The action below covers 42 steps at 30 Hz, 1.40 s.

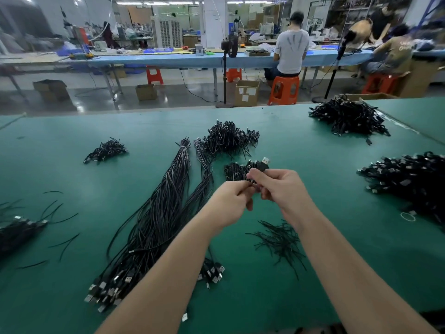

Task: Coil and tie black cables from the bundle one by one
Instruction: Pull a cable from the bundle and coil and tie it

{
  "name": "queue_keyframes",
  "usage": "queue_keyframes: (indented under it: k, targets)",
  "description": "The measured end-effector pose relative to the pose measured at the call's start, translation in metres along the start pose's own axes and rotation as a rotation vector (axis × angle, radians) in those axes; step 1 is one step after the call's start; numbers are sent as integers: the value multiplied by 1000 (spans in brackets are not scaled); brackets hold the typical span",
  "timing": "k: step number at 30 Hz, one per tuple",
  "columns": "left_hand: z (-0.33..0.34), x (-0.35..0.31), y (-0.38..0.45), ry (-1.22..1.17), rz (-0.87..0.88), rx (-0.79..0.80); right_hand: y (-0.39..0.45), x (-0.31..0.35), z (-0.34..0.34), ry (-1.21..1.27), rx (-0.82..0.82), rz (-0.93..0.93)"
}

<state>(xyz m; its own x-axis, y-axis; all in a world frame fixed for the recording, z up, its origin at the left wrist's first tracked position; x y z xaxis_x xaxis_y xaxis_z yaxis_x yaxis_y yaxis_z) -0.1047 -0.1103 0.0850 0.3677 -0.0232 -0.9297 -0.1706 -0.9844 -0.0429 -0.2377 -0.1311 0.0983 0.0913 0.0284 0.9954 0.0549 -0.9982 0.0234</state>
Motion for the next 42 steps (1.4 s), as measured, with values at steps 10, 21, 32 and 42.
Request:
queue_keyframes:
  k: [10,21,32,42]
  targets:
    - [0,2,-10,-72,38,14,0,16,-9,35,19,-77]
    - [4,10,-15,-232,-1,63,-3,13,0,-108,107,-107]
    - [-29,-15,-23,-269,292,-292,-46,-62,55,89,693,606]
    - [-3,-11,-48,-676,151,-81,-26,-63,69,599,438,566]
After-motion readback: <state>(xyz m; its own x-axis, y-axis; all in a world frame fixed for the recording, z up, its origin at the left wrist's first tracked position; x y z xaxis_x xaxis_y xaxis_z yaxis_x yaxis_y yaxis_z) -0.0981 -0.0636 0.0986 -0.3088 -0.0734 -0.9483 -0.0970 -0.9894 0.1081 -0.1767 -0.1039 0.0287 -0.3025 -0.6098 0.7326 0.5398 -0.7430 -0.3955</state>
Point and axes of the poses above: each hand's wrist, its own y-axis towards the middle knuckle, its own z-axis out of the palm, x = y × z, the point moved 5 cm from there along y, towards the middle knuckle, and after that the axes turned 4 degrees about -y, right-handed, at the moved point
